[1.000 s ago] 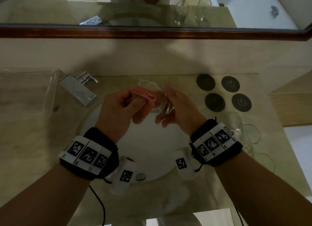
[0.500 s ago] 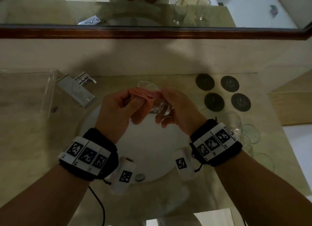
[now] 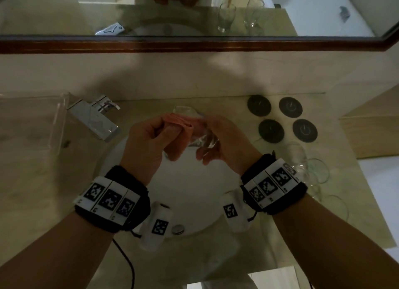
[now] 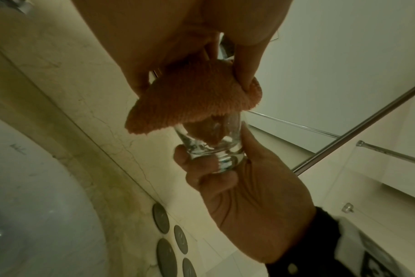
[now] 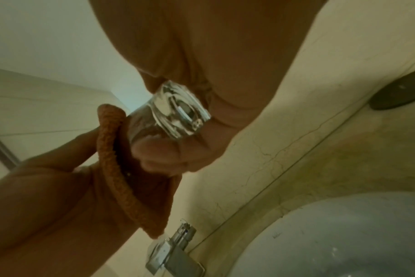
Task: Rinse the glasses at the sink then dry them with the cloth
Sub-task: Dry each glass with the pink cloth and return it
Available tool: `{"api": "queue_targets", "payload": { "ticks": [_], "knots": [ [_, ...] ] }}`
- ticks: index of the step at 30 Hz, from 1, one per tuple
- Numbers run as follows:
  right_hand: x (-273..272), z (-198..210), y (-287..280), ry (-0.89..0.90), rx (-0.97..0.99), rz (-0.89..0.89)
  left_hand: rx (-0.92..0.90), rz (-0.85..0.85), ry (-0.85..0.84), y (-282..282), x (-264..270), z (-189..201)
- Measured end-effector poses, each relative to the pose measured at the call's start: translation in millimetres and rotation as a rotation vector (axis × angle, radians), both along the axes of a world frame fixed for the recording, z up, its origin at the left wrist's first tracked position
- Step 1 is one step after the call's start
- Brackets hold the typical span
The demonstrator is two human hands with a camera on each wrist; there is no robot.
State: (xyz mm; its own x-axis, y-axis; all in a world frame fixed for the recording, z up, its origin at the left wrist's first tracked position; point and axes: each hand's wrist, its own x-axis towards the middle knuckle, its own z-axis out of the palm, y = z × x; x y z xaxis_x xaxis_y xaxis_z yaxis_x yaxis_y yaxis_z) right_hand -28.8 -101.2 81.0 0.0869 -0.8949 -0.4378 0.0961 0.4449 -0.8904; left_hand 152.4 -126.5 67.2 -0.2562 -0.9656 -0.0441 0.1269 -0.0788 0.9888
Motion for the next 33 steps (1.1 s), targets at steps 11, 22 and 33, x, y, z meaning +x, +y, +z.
{"api": "queue_targets", "payload": {
  "ticks": [11,22,33],
  "knots": [
    [6.2,4.6,0.4,0.044,-0.090,-0.098,0.005,-0.020,0.023,-5.3,4.5,2.3],
    [-2.2,13.5,-1.8,0.534,-0.264,0.156,-0.058,-0.057,-0.022,-8.3,14.3,6.6],
    [-10.3,8.2,9.3,0.770,-0.331,-0.051,0.183,0.075,0.274,-17.5,29.6,15.2]
  ]
}}
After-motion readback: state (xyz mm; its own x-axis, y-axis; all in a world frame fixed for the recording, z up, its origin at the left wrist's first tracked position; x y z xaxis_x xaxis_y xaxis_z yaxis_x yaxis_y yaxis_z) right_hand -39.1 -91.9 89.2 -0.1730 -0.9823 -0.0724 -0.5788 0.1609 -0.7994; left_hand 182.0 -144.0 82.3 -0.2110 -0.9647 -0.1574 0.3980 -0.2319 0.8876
